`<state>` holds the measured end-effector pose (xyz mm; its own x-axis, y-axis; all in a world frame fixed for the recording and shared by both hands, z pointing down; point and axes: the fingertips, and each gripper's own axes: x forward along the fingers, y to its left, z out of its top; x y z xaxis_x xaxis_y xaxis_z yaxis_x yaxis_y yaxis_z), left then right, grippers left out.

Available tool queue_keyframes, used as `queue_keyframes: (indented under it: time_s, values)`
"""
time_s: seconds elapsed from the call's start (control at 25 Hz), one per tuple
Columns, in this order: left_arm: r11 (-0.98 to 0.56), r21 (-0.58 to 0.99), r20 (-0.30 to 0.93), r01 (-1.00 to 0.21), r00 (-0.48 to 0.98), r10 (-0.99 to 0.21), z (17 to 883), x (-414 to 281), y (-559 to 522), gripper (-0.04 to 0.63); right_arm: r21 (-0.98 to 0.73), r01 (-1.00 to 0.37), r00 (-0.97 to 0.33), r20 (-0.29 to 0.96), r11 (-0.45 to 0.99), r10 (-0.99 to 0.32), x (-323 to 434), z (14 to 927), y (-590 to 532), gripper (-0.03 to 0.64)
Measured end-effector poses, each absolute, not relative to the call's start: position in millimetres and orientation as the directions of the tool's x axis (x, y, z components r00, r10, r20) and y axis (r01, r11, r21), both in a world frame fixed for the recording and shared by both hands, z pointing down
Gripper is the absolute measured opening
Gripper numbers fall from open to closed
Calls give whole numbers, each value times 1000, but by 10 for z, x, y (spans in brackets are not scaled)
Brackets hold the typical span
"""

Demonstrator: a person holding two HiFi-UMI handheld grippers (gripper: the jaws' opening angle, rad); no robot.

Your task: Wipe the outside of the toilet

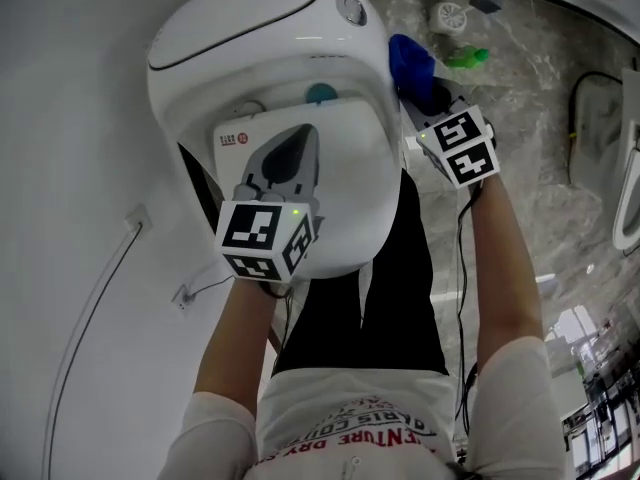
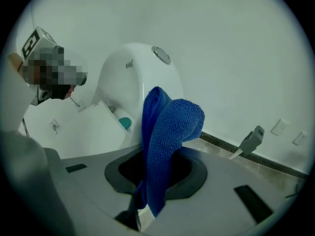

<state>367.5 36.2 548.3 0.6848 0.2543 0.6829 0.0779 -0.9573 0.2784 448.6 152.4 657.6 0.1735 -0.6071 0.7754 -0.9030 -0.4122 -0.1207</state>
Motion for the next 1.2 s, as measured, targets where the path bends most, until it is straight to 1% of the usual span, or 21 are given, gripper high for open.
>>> queue_keyframes:
  time_s: [0.24,0.44,0.6,0.76,0.96,1.2]
  values:
    - [-954,256,680,155,672,292,5652,3593,618,6,-151,-894,169,757,-421,-631,4242,6839,1745,77]
    - [-937,257,680,238,644,350,5763,3476,894,6,-192,-912,117,726,-363,-678,3990,6976,1832,77]
    - [-924,271,690,269,615,382,5900,3345,1100,6,-235,-916,72,699,-324,-711,3904,7009,1871,77]
    - [-920,273,695,281,604,391,5988,3290,1244,6,-291,-907,30,676,-304,-736,3805,7070,1911,77]
    - [-922,263,699,284,603,385,6014,3284,1420,6,-301,-919,-13,671,-256,-741,3598,7168,2008,77]
    - [-939,241,707,248,617,344,6025,3188,1616,6,-303,-927,-35,659,-222,-751,3323,7293,2138,77]
